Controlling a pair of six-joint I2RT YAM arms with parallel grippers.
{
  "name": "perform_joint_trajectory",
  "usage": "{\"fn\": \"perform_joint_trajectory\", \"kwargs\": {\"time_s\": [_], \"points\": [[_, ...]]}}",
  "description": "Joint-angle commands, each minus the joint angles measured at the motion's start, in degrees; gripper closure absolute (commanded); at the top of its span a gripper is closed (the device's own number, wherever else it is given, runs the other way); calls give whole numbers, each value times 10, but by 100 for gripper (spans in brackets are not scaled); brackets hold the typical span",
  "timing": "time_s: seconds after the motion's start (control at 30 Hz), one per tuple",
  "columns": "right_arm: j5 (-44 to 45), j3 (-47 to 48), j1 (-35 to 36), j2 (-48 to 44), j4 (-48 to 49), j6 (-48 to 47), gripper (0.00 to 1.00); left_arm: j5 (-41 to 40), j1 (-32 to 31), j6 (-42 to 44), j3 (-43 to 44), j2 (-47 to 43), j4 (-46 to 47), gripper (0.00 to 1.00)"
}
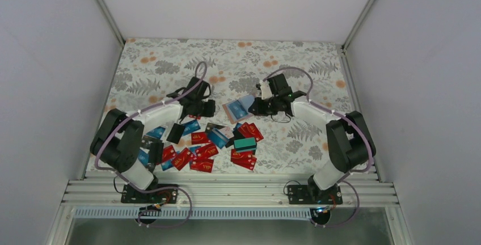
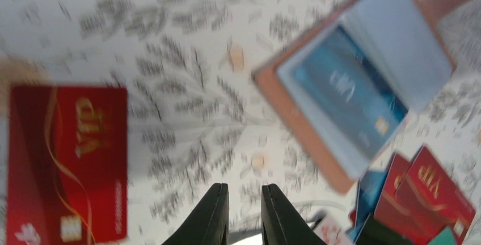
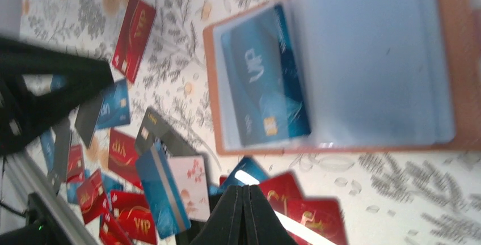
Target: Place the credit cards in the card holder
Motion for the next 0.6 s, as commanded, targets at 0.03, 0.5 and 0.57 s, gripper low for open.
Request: {"fn": "perform_joint_trajectory", "kwargs": {"time_s": [0.03, 0.5, 0.57], "points": [[53, 72, -10, 66, -19, -32, 96, -1, -51, -42, -68, -32, 33, 83], [106, 159, 2, 185, -31, -37, 96, -12, -107, -71, -72, 38, 72, 90], [123, 160, 4, 190, -32, -36, 96, -17, -107, -69, -64, 48, 75, 90]]}}
